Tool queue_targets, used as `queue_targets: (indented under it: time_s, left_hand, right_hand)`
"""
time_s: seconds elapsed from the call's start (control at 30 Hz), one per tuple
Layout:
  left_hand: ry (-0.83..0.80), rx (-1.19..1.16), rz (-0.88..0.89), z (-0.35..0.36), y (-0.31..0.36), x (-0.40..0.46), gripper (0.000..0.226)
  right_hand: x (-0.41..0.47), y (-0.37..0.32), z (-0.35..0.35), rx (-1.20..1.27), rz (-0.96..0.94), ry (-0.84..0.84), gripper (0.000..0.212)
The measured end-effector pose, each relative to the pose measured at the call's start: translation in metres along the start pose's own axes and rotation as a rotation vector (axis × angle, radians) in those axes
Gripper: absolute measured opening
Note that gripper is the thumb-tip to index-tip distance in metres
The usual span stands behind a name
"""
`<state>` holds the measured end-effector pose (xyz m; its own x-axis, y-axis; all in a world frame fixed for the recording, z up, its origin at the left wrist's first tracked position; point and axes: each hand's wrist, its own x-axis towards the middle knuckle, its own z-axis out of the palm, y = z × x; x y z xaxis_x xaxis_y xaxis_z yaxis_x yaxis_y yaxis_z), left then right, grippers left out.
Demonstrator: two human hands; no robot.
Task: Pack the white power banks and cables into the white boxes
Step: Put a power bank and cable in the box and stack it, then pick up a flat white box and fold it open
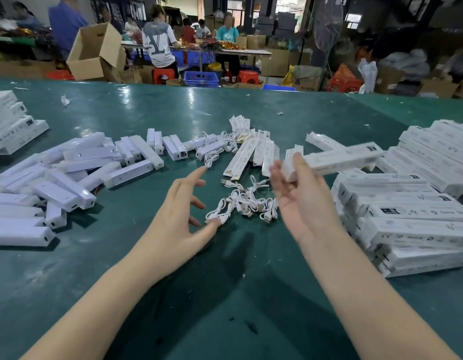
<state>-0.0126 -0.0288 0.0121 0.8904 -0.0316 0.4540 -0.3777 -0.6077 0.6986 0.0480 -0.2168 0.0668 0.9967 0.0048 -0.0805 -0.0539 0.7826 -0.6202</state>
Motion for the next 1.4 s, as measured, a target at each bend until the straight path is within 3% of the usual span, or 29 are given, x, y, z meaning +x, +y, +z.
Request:
queue_targets:
  time_s: [0.13,0.33,0.57,0.7,0.8,0.97,1.03,1.1,1.27,1.4]
  left_hand:
    - [-0.098,0.021,0.013,0.006,-0.002,-0.002,0.069]
    - [-0.129,0.044,0.022,0.004,-0.003,-0.002,0.043]
    - [-0.149,0.082,-0.02,0.003,-0.003,-0.002,0.026]
    - [-0.146,0.099,-0.027,0.003,-0.002,-0.003,0.023]
    - [-0.139,0.117,-0.011,0.003,0.0,-0.002,0.02]
    - [-0.137,0.154,-0.005,0.002,0.002,0.0,0.018]
    - [-0.14,0.175,-0.005,0.001,0.002,0.0,0.018]
    - [-0.146,0.197,-0.001,0.0,0.002,0.0,0.018]
    - [-0.182,0.219,-0.026,-0.004,0.001,0.002,0.019]
    - [-0.166,0.24,-0.042,-0.005,0.0,0.002,0.019]
  right_hand:
    - [0.008,-0.018,-0.006,0.083,-0.126,0.09,0.06]
    - [0.016,-0.027,-0.013,0.123,-0.102,0.21,0.009]
    - [0.017,-0.027,-0.019,0.029,-0.091,0.334,0.031]
    - [0.011,-0.022,-0.016,-0.032,-0.03,0.287,0.03]
    - [0.007,-0.01,-0.01,-0.334,-0.001,0.116,0.022]
    - [0.028,0.013,-0.012,-1.531,-0.192,-0.147,0.038]
    - [0.046,0.015,-0.017,-1.901,-0.127,-0.09,0.044]
    - [0.064,0.014,-0.022,-2.116,-0.002,0.037,0.046]
    - [0.087,0.007,-0.031,-2.085,0.106,0.23,0.047]
    - [0.083,0.006,-0.029,-1.845,-0.19,0.271,0.026]
